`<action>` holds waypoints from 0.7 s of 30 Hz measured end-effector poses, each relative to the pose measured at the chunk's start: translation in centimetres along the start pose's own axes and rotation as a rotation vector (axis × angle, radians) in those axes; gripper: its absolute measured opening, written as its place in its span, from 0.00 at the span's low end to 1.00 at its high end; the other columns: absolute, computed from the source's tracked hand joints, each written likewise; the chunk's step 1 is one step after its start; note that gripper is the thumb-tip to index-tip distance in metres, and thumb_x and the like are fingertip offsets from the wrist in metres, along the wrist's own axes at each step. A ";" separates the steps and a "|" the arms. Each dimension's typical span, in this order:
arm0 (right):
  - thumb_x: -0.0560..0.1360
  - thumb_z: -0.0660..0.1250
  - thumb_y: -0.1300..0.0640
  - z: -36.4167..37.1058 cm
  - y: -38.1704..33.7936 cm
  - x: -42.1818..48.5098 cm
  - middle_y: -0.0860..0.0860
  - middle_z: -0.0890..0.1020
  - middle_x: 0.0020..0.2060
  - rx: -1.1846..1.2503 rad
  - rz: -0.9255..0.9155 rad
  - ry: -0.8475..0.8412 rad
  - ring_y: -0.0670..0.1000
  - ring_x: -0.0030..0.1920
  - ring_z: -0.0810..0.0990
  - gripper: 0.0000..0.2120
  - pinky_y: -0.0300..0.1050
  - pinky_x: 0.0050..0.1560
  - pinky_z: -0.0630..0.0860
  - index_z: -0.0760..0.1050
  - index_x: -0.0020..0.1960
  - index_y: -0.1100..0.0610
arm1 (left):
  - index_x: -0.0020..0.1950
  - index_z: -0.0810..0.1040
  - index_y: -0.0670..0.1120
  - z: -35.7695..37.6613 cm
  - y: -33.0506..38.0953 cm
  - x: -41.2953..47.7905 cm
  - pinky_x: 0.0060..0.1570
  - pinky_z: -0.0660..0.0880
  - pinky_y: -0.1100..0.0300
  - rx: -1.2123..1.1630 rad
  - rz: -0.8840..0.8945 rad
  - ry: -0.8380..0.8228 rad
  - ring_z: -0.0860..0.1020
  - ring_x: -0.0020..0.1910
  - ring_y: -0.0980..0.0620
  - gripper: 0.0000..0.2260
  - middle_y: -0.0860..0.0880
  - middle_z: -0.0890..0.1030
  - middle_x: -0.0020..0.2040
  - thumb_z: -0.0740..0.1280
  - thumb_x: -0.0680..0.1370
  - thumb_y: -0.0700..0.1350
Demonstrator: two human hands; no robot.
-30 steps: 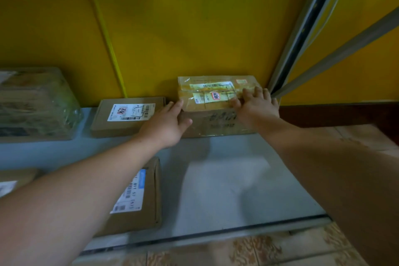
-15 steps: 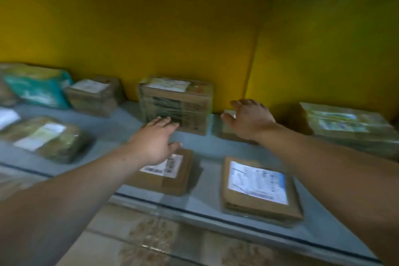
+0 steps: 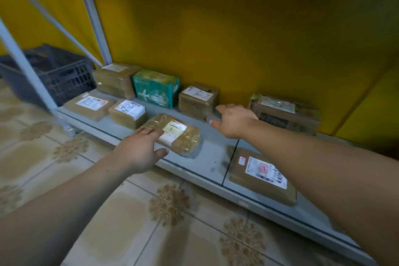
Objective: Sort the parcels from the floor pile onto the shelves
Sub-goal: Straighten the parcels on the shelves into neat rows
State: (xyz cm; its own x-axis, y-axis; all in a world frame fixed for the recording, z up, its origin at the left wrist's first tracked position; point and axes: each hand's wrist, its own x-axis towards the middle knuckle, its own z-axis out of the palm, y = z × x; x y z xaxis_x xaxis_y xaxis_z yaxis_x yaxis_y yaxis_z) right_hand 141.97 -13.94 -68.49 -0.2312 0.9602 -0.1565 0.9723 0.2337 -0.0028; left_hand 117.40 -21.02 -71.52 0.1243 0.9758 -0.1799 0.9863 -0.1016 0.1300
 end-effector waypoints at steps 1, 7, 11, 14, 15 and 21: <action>0.82 0.52 0.37 -0.2 -1.3 0.7 0.58 0.68 0.73 0.001 -0.008 0.000 0.61 0.70 0.67 0.31 0.55 0.63 0.68 0.59 0.78 0.54 | 0.79 0.55 0.52 -0.1 -1.2 0.0 0.73 0.59 0.52 -0.005 -0.009 0.000 0.56 0.77 0.47 0.31 0.49 0.56 0.79 0.59 0.80 0.61; 0.81 0.55 0.38 0.5 -5.4 4.6 0.58 0.69 0.72 0.038 -0.025 0.014 0.60 0.70 0.69 0.30 0.54 0.63 0.71 0.61 0.77 0.54 | 0.79 0.56 0.51 0.0 -5.3 1.7 0.73 0.60 0.51 -0.116 -0.095 0.011 0.58 0.76 0.45 0.30 0.47 0.59 0.78 0.60 0.80 0.59; 0.81 0.54 0.37 2.5 -6.5 9.1 0.59 0.69 0.73 0.050 -0.036 -0.043 0.60 0.71 0.69 0.31 0.54 0.65 0.70 0.59 0.78 0.54 | 0.78 0.57 0.50 1.0 -7.5 3.8 0.73 0.58 0.52 -0.144 -0.162 0.009 0.59 0.76 0.45 0.30 0.46 0.60 0.78 0.61 0.80 0.59; 0.81 0.54 0.37 5.1 -7.6 13.0 0.58 0.69 0.73 0.089 -0.050 -0.071 0.60 0.72 0.68 0.31 0.54 0.66 0.69 0.59 0.78 0.54 | 0.78 0.58 0.50 2.2 -9.2 6.4 0.73 0.58 0.51 -0.150 -0.190 -0.002 0.59 0.76 0.45 0.30 0.46 0.60 0.78 0.61 0.80 0.58; 0.81 0.54 0.37 6.2 -7.9 14.4 0.58 0.69 0.73 0.109 -0.058 -0.081 0.61 0.71 0.69 0.30 0.54 0.66 0.69 0.59 0.78 0.53 | 0.78 0.58 0.50 2.7 -9.7 7.6 0.73 0.58 0.52 -0.151 -0.195 -0.007 0.59 0.76 0.45 0.30 0.46 0.61 0.78 0.61 0.80 0.58; 0.81 0.55 0.38 11.3 -7.8 20.5 0.59 0.69 0.72 0.182 -0.059 -0.088 0.61 0.69 0.70 0.30 0.55 0.65 0.71 0.61 0.76 0.55 | 0.78 0.60 0.47 5.2 -10.6 14.3 0.72 0.60 0.51 -0.195 -0.226 -0.089 0.62 0.74 0.43 0.30 0.44 0.63 0.76 0.63 0.79 0.57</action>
State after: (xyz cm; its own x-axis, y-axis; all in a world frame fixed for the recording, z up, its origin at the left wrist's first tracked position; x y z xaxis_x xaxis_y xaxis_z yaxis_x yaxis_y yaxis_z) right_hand 130.06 2.17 -82.79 -0.2915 0.9268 -0.2367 0.9492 0.2495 -0.1917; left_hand 109.29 -7.02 -80.51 -0.0782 0.9479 -0.3087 0.9515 0.1634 0.2606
